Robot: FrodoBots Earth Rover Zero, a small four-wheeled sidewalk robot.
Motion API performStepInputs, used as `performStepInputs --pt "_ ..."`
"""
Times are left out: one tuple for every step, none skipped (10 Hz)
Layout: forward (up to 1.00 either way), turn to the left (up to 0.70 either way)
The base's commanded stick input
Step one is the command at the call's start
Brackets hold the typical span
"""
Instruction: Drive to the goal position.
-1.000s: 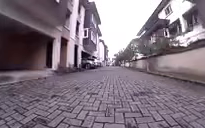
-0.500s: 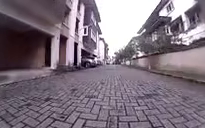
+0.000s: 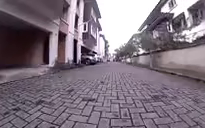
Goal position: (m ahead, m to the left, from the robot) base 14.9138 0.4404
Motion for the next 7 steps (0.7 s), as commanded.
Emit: performStepInputs --pt "0.50 0.00" --pt "0.50 0.00" --pt "0.50 0.00" --pt "0.50 0.00" --pt "0.50 0.00" --pt "0.50 0.00" --pt "0.50 0.00"
